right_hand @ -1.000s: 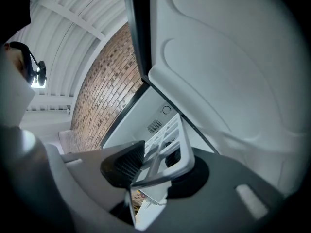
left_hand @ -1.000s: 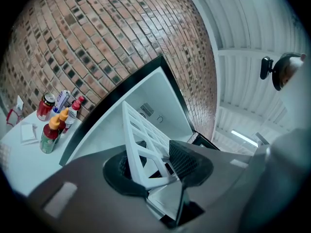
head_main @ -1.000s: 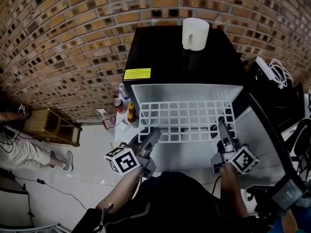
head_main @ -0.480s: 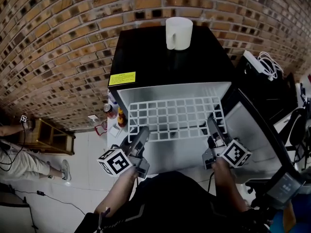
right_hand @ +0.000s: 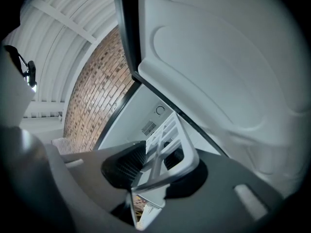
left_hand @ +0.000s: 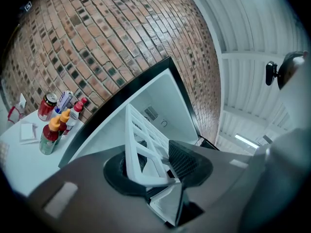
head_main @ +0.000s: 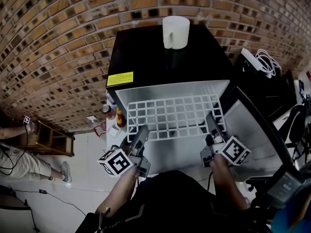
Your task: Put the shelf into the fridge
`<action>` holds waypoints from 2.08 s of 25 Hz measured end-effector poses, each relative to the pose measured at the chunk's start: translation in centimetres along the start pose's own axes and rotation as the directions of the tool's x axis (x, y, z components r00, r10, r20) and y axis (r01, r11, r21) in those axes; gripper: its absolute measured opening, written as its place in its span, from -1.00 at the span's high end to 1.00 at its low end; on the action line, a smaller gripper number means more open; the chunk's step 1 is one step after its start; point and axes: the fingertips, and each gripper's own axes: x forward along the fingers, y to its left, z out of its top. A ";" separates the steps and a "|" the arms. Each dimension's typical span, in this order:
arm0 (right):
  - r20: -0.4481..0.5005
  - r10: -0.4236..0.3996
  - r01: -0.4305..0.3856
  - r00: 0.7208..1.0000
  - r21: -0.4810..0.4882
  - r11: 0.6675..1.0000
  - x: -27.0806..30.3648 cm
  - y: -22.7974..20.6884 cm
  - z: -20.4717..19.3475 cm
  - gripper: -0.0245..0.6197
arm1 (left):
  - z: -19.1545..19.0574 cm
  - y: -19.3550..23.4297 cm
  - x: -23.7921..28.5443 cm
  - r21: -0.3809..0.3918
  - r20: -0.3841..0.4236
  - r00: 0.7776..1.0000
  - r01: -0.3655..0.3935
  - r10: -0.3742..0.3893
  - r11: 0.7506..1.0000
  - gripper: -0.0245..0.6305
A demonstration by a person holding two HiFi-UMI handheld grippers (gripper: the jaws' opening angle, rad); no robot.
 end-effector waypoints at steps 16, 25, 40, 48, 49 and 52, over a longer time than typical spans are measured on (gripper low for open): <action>-0.001 -0.068 0.068 0.998 0.043 0.997 0.1 -1.4 0.0 0.54 | -0.1 -0.5 0.0 0.018 -0.002 1.000 -0.013 0.013 1.000 0.51; 0.024 -0.089 0.088 0.996 0.051 0.995 1.0 -1.8 0.1 0.53 | 0.3 0.1 0.8 0.010 0.033 0.998 -0.060 0.059 0.998 0.51; 0.048 -0.109 0.107 0.993 0.044 0.993 0.9 -1.2 0.5 0.57 | 0.8 -0.1 1.0 -0.019 0.120 0.990 -0.078 0.080 0.997 0.55; -0.069 -0.035 0.038 0.997 0.035 0.999 2.6 1.4 -3.3 0.52 | 0.7 0.0 1.2 -0.020 0.140 0.984 -0.110 0.112 0.994 0.54; -0.078 -0.032 0.036 0.996 0.044 0.998 2.7 1.3 -3.3 0.51 | 0.7 0.0 1.2 -0.020 0.140 0.984 -0.111 0.113 0.994 0.54; -0.084 -0.040 0.044 0.996 0.051 0.998 2.7 1.2 -3.3 0.47 | 0.7 0.0 1.2 -0.020 0.146 0.983 -0.110 0.111 0.994 0.54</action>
